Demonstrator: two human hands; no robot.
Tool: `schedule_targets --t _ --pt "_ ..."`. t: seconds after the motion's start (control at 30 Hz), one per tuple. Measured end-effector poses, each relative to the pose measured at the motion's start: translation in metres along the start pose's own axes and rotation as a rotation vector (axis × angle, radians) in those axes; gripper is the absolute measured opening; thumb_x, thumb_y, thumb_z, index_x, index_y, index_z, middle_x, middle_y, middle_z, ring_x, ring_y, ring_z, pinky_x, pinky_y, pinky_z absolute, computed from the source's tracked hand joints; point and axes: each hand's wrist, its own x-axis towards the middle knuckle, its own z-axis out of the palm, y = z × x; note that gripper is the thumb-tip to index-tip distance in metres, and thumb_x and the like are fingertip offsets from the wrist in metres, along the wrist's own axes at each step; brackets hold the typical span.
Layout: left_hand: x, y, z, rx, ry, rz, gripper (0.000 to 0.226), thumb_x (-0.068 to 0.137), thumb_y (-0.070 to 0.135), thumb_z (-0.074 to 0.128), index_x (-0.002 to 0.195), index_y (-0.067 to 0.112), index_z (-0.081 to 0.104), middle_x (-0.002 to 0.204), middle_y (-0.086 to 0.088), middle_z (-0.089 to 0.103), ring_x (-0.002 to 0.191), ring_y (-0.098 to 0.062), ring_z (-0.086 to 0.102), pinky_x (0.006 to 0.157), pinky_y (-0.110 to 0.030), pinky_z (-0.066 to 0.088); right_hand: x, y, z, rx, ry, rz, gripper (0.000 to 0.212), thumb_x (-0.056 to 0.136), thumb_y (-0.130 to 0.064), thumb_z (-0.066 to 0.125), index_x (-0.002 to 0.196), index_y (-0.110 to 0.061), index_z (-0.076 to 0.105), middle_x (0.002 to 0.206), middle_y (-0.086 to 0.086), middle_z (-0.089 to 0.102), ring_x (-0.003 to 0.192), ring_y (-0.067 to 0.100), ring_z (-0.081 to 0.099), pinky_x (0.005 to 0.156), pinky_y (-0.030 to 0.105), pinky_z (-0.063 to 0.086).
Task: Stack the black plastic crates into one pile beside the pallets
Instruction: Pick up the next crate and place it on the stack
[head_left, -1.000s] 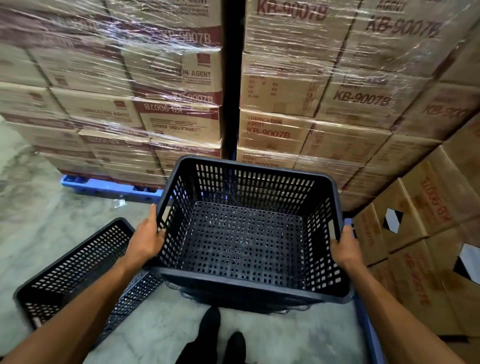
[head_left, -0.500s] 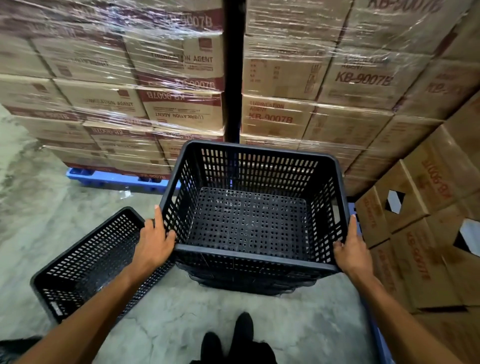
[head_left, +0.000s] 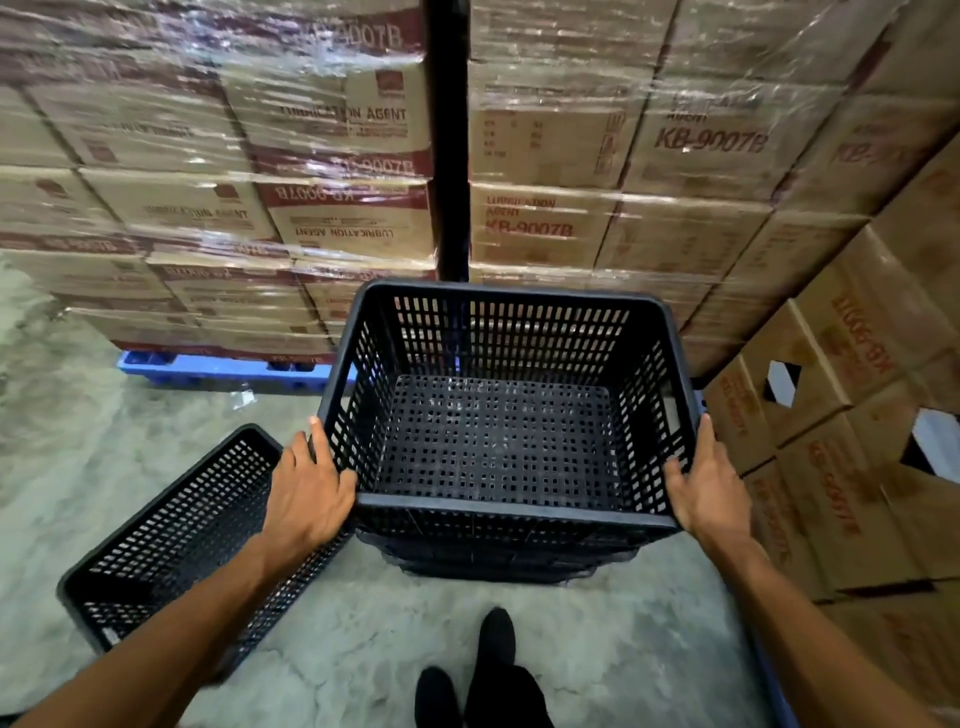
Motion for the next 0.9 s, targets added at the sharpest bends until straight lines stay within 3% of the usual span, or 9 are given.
schedule_targets --t 0.17,0.37,0.53,0.7,0.9 --pt "0.044 -0.008 -0.012 0.032 -0.040 0.095 0.074 0.096 0.047 0.020 0.147 -0.002 -0.001 0.157 -0.022 0.012 0.146 -0.033 0.013 0.120 -0.043 0.015 0.035 0.003 -0.014 -0.221 -0.081 -0.142 0.079 0.093 -0.038 0.046 0.150 -0.004 0.004 0.157 0.014 0.020 0.133 0.036 0.037 0.101 0.041 0.037" --pt "0.118 0.012 -0.023 0.051 -0.046 0.096 0.080 0.094 0.052 0.021 0.147 -0.003 -0.003 0.158 -0.022 0.006 0.147 -0.032 0.005 0.120 -0.043 0.014 0.097 -0.018 -0.019 -0.210 -0.106 -0.214 0.081 0.093 -0.040 0.046 0.149 -0.005 -0.001 0.160 0.012 0.005 0.140 0.034 0.027 0.106 0.041 0.032" --pt "0.190 0.027 -0.037 0.074 -0.046 0.090 0.077 0.095 0.049 0.026 0.148 0.001 -0.004 0.159 -0.018 0.003 0.148 -0.030 0.002 0.121 -0.044 0.012 0.169 -0.045 -0.020 -0.209 -0.067 -0.261 0.078 0.094 -0.043 0.043 0.150 -0.006 0.004 0.159 0.013 0.005 0.138 0.034 0.030 0.103 0.042 0.036" --pt "0.225 0.045 -0.042 0.014 -0.025 0.064 0.080 0.094 0.046 0.036 0.149 0.004 -0.004 0.159 -0.017 0.005 0.148 -0.030 0.007 0.120 -0.043 0.017 0.209 -0.060 -0.016 -0.193 -0.062 -0.245 0.081 0.092 -0.046 0.045 0.150 -0.006 0.006 0.159 0.012 0.008 0.138 0.034 0.030 0.104 0.043 0.037" --pt "0.232 0.049 -0.040 -0.039 -0.001 0.074 0.086 0.087 0.035 0.058 0.147 -0.001 0.009 0.153 -0.026 0.022 0.140 -0.038 0.028 0.113 -0.047 0.032 0.221 -0.061 -0.012 -0.164 -0.054 -0.220 0.081 0.089 -0.043 0.053 0.150 -0.008 0.012 0.157 0.014 0.018 0.137 0.037 0.033 0.104 0.046 0.038"
